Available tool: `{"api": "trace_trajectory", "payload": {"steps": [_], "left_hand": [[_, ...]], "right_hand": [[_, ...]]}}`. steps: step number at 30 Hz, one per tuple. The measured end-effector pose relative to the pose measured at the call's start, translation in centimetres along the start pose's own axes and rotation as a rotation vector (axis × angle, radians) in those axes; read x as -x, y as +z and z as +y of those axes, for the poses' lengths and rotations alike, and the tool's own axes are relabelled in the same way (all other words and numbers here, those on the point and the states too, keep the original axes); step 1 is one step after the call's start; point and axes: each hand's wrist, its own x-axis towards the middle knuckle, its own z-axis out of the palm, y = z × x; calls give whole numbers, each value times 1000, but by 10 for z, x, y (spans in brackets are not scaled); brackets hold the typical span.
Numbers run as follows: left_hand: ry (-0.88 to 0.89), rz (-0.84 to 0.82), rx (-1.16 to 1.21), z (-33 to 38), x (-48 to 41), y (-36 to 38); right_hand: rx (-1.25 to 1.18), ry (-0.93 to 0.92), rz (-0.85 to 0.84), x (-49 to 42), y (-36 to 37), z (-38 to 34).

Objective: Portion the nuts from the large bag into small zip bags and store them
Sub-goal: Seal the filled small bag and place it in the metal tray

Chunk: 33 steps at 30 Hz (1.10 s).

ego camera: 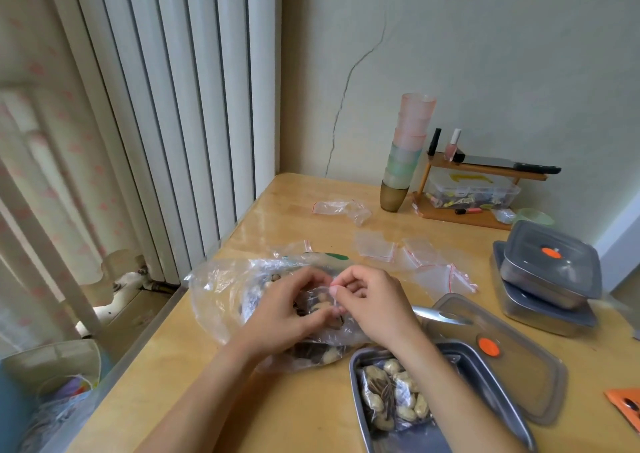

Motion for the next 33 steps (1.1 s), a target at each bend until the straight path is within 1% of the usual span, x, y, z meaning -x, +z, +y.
{"api": "trace_trajectory", "payload": {"steps": [2,5,7,11,16,19,22,26,33], "left_hand": [[-67,25,89,-2,0,-1],[-203,-16,374,1,1,-2],[-228,14,480,3,0,-4],[-240,63,519,1,-1,-4],[-250,102,541,-2,-2,-4],[-254,113,536,-2,-1,-4],[-218,79,464,-2,0,-4],[-119,38,291,-4,0,-2],[-172,73,393,-6,0,-3]], "right_hand": [[12,-20,24,0,1,1],[9,-50,58,0,2,1],[32,-86,72,0,2,1],[66,-137,61,0,4,2],[-43,-114,-12,1,4,3],[-49,-107,5,0,2,4],[-21,-85,32,-2,1,6],[-7,-73,49,-2,2,8],[3,-118,30,0,5,7]]}}
